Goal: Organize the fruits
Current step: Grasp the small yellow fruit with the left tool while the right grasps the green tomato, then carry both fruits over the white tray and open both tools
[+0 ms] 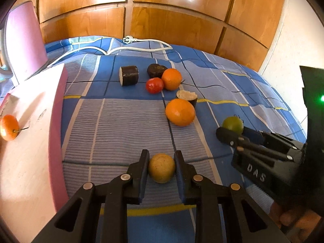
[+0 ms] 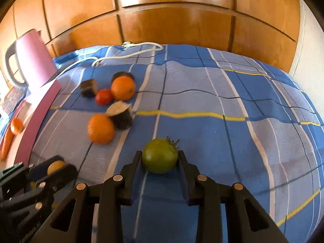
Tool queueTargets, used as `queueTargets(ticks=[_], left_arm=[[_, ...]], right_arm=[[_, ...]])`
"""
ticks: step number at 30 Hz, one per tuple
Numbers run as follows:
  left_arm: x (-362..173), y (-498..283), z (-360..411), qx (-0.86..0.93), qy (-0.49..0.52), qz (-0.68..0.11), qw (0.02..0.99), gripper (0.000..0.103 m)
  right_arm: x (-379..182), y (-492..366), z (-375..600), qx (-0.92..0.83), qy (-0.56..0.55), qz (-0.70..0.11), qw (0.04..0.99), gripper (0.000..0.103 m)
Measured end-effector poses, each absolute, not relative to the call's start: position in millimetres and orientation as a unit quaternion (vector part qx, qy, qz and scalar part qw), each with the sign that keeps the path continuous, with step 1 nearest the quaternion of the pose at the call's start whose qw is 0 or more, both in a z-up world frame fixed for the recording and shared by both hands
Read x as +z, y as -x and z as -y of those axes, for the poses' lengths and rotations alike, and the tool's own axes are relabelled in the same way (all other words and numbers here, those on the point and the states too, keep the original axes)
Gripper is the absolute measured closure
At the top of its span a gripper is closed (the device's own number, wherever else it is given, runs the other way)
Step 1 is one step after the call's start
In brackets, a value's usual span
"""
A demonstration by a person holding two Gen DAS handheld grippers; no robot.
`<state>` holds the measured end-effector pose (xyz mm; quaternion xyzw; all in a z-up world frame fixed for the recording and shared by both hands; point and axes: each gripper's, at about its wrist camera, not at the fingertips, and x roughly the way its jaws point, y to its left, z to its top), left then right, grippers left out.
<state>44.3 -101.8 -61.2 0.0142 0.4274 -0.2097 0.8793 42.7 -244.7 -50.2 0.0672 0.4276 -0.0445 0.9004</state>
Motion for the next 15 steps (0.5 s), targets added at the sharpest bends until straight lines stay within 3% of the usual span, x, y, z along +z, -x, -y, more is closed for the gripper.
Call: queueTargets(ticks=[15], left_arm=[[-21.4, -19.8, 69.2, -0.196, 0.010, -0.392, 0.899, 0.078]], right_arm=[[-21.0, -15.2, 210.6, 0.018, -0.105, -0.419, 0.902, 0.070]])
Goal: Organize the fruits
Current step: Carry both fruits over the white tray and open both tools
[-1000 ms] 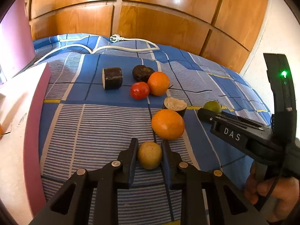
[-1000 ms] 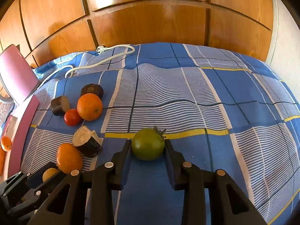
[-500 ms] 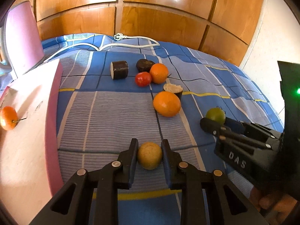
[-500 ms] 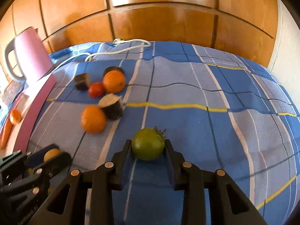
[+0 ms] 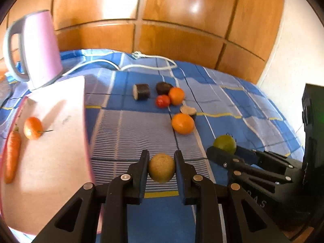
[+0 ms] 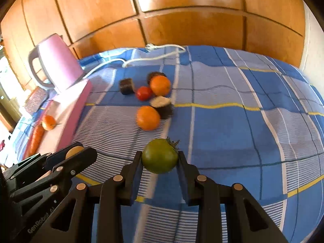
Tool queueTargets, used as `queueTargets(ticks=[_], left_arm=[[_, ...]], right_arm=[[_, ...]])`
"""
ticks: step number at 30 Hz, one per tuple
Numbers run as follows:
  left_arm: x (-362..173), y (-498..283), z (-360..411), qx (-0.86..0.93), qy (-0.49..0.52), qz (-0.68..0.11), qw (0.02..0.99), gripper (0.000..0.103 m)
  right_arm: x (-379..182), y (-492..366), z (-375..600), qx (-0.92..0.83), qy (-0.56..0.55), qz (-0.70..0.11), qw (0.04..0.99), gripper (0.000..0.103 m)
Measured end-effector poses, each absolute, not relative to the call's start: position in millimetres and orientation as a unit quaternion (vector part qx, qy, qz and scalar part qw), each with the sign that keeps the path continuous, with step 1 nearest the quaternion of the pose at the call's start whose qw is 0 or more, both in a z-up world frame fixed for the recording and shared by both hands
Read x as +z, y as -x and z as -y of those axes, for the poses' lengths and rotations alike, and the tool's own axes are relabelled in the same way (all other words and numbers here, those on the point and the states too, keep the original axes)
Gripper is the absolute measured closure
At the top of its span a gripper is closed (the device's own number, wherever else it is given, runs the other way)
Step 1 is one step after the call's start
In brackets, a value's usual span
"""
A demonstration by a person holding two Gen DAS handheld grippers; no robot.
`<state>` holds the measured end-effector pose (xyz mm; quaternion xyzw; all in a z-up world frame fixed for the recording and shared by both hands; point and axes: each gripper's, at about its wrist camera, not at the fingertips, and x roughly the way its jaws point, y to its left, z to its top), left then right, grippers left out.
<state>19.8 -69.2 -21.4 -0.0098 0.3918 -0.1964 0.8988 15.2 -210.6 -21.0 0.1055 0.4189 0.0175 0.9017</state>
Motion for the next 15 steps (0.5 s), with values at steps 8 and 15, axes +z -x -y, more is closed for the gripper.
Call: queueTargets(ticks=[8, 15], left_arm=[[10.7, -15.9, 23.8, -0.157, 0.042, -0.355, 0.921, 0.078], [19.0, -26.7, -26.1, -0.100, 0.075, -0.348, 0.929, 0.078]], right_arm=[[4.5, -19.2, 168.2, 0.076, -0.069, -0.401, 0.910, 0.070], [17.6, -27.7, 123.8, 0.142, -0.047, -0.402, 0.903, 0.070]])
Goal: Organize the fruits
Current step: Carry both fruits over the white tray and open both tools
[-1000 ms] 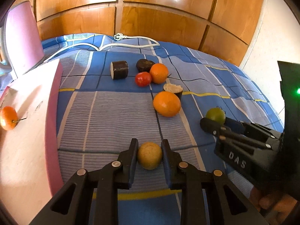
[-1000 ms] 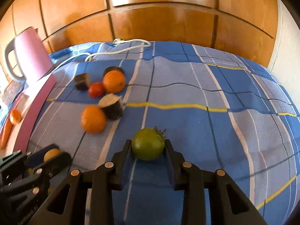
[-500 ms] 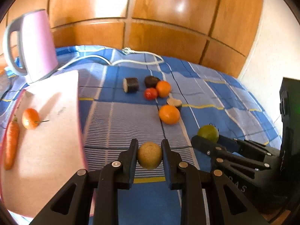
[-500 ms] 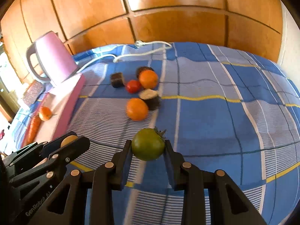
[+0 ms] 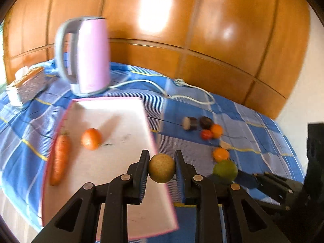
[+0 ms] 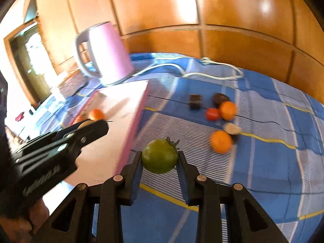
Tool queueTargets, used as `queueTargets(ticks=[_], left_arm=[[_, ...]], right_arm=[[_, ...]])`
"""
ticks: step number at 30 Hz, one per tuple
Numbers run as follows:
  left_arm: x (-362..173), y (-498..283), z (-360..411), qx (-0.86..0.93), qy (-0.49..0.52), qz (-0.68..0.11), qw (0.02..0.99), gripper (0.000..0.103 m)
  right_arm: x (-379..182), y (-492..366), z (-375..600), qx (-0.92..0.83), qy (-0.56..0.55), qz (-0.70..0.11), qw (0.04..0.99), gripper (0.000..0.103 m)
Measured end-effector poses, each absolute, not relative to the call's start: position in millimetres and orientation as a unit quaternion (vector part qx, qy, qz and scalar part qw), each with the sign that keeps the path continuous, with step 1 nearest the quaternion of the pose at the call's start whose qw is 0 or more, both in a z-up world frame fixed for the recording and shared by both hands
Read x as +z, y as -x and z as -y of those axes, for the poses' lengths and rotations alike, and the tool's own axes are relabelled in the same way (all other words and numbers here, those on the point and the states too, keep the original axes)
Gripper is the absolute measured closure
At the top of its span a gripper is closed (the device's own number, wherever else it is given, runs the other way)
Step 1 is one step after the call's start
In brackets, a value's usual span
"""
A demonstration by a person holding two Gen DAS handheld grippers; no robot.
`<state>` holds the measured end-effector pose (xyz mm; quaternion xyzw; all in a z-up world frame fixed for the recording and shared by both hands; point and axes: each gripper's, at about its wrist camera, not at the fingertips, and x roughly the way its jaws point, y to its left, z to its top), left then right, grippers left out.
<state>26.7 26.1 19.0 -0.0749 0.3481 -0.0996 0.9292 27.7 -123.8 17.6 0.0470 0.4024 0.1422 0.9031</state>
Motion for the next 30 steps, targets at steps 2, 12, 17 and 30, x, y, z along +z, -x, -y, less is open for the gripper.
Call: queueTargets(ticks=[2, 12, 17, 30], left_arm=[[19.7, -32.4, -40.3, -0.083, 0.084, -0.347, 0.930, 0.078], [25.8, -73.0, -84.8, -0.054, 0.118, -0.353, 0.926, 0.075], [23.7, -79.1, -92.8, -0.039, 0.122, -0.354, 0.927, 0.068], [5.2, -68.5, -89.5, -0.009, 0.123, -0.376, 0.918, 0.068]], right_arm=[[20.2, -31.9, 111.3, 0.158, -0.041, -0.405, 0.900, 0.070], [29.0, -69.1, 48.1, 0.224, 0.000, -0.405, 0.886, 0.069], [23.6, -81.3, 32.8, 0.216, 0.002, -0.410, 0.886, 0.064], [7.0, -68.9, 57.7, 0.172, -0.028, -0.427, 0.887, 0.064]])
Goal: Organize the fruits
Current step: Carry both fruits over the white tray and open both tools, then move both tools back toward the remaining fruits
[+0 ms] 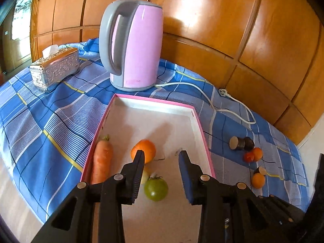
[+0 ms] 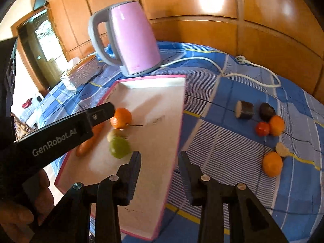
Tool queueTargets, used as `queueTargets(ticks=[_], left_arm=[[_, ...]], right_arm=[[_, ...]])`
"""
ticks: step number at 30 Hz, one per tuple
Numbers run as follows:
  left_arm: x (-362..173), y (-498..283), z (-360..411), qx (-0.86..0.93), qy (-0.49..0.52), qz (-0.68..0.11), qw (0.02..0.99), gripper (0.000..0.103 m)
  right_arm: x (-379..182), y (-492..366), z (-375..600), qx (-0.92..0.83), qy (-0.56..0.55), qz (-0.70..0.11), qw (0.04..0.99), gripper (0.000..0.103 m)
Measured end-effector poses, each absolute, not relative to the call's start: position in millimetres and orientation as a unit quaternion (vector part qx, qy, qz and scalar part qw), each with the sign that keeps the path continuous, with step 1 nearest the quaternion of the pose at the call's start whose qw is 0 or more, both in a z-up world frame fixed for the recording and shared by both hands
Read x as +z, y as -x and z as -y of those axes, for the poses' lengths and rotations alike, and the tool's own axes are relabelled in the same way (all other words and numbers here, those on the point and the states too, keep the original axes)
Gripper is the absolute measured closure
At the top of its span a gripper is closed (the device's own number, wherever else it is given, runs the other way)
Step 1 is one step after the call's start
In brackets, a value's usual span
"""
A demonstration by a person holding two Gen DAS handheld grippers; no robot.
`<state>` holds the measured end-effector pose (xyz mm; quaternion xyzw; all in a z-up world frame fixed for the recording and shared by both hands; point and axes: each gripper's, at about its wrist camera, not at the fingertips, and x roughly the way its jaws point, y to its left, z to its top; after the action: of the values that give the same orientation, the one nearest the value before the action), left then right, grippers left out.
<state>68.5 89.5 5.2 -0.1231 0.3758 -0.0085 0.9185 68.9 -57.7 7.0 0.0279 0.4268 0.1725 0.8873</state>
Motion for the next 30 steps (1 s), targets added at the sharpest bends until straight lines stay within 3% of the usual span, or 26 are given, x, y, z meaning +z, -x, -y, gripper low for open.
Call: queueTargets(ticks=[30], left_arm=[[-4.0, -37.5, 17.7, -0.123, 0.033, -0.402, 0.907, 0.068]], right_arm=[[-33.2, -32.1, 217.4, -0.018, -0.150, -0.443, 0.884, 0.064]])
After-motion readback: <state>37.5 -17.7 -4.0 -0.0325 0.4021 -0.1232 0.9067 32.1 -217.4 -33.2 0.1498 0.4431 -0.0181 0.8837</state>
